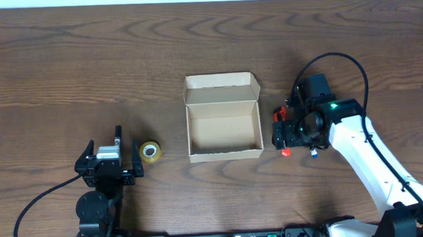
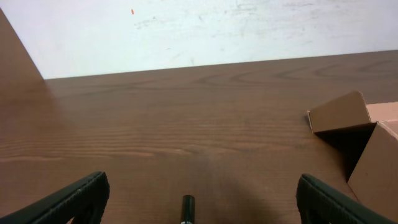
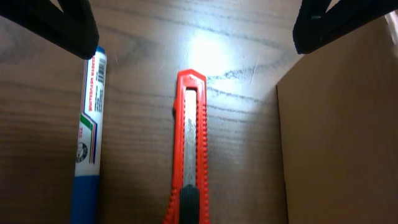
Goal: Pack container
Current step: 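Move the right gripper over the orange box cutter and lower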
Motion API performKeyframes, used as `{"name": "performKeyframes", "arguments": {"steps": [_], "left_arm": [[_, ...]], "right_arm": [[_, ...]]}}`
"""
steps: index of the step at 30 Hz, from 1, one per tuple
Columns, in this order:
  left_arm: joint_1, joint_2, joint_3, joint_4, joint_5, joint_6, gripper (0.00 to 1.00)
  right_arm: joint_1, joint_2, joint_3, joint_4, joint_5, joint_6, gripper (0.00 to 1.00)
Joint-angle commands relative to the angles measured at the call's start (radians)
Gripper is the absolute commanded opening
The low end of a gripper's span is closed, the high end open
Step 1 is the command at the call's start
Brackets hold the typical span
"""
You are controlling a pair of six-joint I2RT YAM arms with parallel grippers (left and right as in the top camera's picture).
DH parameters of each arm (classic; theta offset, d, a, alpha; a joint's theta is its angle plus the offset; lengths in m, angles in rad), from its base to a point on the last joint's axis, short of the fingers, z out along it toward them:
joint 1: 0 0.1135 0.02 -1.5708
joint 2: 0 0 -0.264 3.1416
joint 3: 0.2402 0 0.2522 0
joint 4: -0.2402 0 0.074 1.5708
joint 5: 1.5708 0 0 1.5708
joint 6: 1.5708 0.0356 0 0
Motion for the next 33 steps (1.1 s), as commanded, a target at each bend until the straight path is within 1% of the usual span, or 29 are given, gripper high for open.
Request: {"name": "performKeyframes", "arguments": {"steps": [1, 4, 5, 8, 18, 28, 33], "left_arm": [[0.004, -0.006, -0.033, -0.013, -0.017, -0.008, 0.95], [0.004, -0.006, -0.033, -0.013, -0.017, -0.008, 0.95], [0.004, -0.006, -0.033, -0.013, -0.017, -0.008, 0.95], [0.004, -0.006, -0.033, -0.013, -0.017, -0.008, 0.95], [0.004, -0.006, -0.033, -0.013, -0.017, -0.008, 0.95], [0.004, -0.006, -0.033, -0.013, -0.017, -0.008, 0.95], [0.004, -0.006, -0.033, -0.013, -0.017, -0.008, 0.95]], "right_arm": [[0.008, 0.003, -0.012, 0.029, 0.011, 0.023, 0.96], [0.009, 0.006, -0.012, 0.072, 0.012, 0.022, 0.97], [0.009, 0.009, -0.012, 0.093, 0.011, 0.020, 0.99], [0.008, 0.027, -0.011, 0.131, 0.011, 0.020, 0.99], [0.006, 0.203, -0.011, 0.180, 0.014, 0.020, 0.99], [0.006, 0.227, -0.011, 0.230, 0.026, 0.021, 0.99], [0.006, 0.278, -0.011, 0.242, 0.048, 0.040, 0.99]]}}
